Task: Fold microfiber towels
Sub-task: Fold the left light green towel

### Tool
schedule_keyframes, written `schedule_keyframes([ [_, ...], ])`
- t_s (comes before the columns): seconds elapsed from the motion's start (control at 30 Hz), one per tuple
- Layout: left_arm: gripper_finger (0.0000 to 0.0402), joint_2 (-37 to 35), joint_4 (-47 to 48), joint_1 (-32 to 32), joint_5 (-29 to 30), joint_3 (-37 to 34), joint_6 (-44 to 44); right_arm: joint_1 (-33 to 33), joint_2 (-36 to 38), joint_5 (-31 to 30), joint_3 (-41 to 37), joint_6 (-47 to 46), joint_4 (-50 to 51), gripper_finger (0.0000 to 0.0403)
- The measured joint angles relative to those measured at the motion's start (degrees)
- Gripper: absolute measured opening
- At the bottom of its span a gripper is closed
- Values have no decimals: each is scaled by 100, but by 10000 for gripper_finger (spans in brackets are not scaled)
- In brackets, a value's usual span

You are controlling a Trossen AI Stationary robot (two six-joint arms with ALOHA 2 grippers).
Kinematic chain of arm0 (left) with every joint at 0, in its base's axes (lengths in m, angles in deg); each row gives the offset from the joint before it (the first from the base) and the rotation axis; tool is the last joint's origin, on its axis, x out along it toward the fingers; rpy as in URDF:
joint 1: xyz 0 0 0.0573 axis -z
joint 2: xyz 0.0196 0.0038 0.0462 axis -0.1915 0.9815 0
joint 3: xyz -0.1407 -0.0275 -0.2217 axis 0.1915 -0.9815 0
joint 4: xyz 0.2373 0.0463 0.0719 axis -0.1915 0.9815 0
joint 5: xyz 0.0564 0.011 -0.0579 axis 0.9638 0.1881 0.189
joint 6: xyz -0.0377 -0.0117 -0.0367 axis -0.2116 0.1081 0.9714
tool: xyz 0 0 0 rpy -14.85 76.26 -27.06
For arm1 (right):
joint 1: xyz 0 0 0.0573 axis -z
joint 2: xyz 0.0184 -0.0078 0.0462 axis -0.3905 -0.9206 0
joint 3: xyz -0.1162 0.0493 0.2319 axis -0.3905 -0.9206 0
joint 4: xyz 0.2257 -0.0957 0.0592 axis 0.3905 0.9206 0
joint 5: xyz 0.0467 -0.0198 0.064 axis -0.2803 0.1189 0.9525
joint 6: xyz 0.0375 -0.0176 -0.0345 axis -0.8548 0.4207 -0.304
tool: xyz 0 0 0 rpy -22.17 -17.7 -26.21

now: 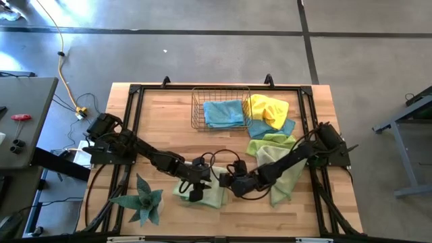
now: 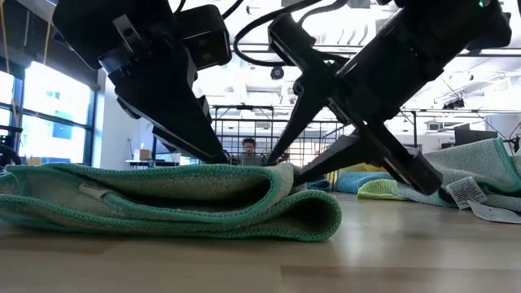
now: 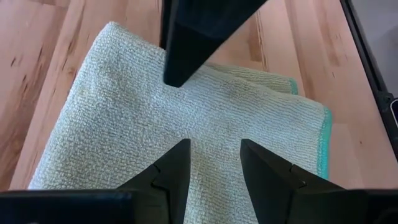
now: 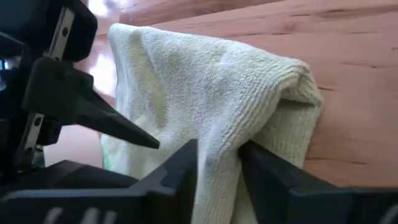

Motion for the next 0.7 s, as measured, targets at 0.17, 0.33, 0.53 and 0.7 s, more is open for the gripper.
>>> schedule_keyframes([
  [0.17,131,-2,-3,0,2,0,180,24,1,1,0,58,-90,21],
  [0.33,131,-2,-3,9,-10,0,294,34,1,266,0,157,-159,11],
  [0.53,131,-2,-5,42,-43,0,335,89,61,339,0,348,-135,3],
  [0.7,131,-2,-6,127,-45,0,385,234,339,360,0,746,147,2],
])
